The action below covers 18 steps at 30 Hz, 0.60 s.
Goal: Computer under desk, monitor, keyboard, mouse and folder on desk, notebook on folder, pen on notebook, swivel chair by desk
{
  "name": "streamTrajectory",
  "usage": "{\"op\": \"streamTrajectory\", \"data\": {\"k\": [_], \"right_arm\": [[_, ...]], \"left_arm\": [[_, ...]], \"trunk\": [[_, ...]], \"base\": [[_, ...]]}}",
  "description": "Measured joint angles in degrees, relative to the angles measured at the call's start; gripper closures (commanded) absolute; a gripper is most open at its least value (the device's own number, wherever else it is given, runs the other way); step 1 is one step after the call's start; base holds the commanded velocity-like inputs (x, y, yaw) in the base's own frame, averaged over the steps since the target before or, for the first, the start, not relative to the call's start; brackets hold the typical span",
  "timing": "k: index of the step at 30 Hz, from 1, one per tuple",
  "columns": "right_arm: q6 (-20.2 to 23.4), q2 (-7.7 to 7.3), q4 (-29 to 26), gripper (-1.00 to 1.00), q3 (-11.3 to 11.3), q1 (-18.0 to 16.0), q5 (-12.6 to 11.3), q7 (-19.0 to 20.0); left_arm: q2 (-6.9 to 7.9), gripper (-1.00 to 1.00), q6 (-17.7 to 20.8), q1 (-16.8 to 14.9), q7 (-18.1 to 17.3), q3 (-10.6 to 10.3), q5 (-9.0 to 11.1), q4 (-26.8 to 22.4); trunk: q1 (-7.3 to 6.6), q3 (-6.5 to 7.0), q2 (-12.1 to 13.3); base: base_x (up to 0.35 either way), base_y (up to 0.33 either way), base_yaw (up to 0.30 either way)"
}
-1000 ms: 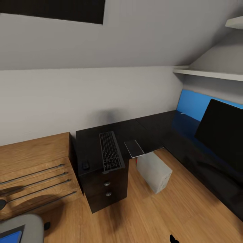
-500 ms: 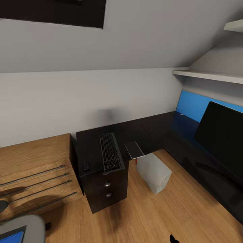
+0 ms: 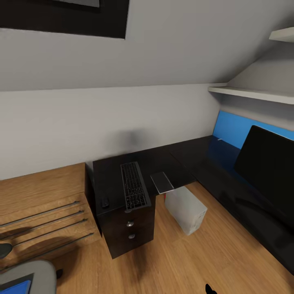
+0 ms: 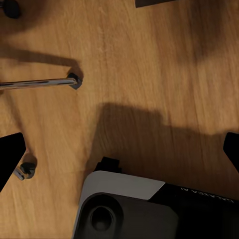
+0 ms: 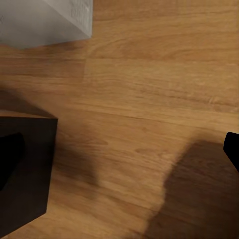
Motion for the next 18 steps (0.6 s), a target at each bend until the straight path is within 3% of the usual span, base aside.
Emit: {"op": "streamTrajectory", "data": {"k": [18], "right_arm": [[0.00,0.00,0.00,-1.00,0.00,0.00,0.00,0.00]], "left_arm": [[-0.18,-1.00,-3.47,0.00,0.08,-0.01,0.14,0.05]], "trunk": [[-3.96,3.24,7.23]], "base": [[0.000,0.000,0.000]]}}
